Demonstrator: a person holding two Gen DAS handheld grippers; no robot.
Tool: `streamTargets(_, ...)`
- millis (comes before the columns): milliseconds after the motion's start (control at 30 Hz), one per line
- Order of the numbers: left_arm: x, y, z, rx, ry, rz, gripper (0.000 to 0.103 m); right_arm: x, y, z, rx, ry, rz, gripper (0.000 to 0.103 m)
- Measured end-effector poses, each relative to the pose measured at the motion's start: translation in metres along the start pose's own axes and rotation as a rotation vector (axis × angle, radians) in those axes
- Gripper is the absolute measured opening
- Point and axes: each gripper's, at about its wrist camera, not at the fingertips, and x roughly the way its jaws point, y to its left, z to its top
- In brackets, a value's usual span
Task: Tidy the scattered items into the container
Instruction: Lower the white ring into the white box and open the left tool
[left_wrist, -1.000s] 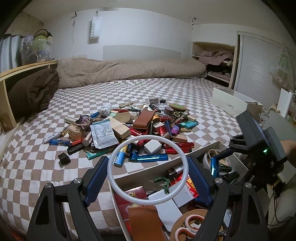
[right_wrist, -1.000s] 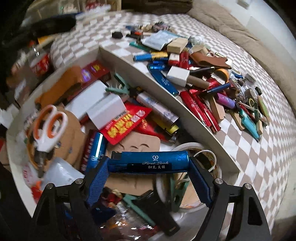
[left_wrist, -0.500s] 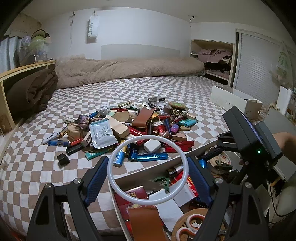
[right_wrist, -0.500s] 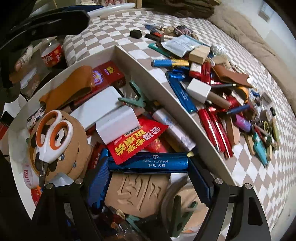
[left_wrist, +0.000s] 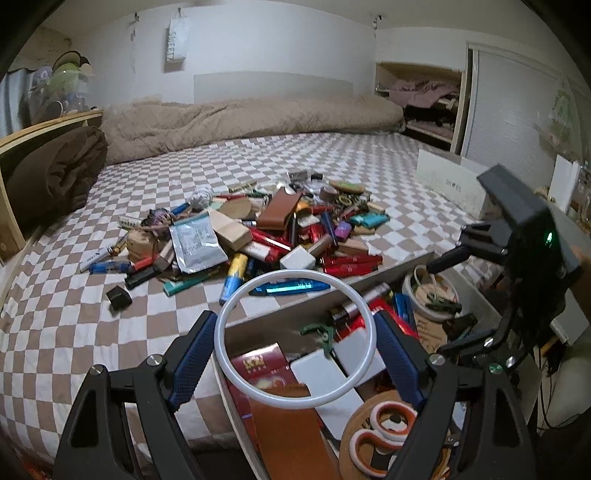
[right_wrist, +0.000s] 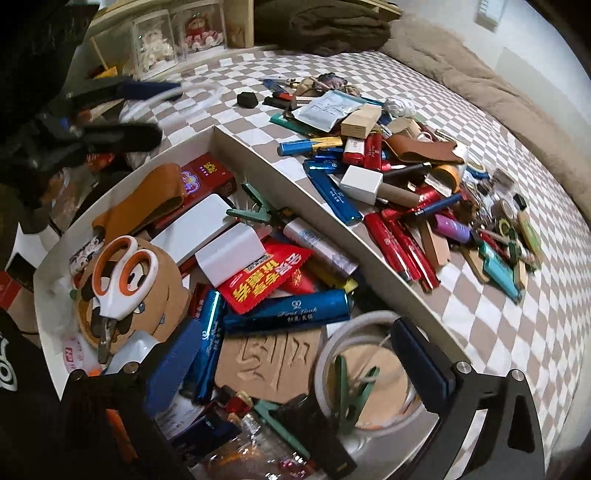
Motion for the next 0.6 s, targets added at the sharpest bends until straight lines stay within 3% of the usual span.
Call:
streamTargets(367, 0.005, -0.007, -0.021, -0.025, 0.063, -0.045, 0.085, -0.005, -0.002, -0.016, 0.084, 0.005, 0.028, 0.102)
streamTargets(600, -0.005, -0.027, -0.041, -0.011, 0.113, -0.158, 0.085, -0.007, -0.006, -0.019, 0.138, -0.004, 0.042, 0.102)
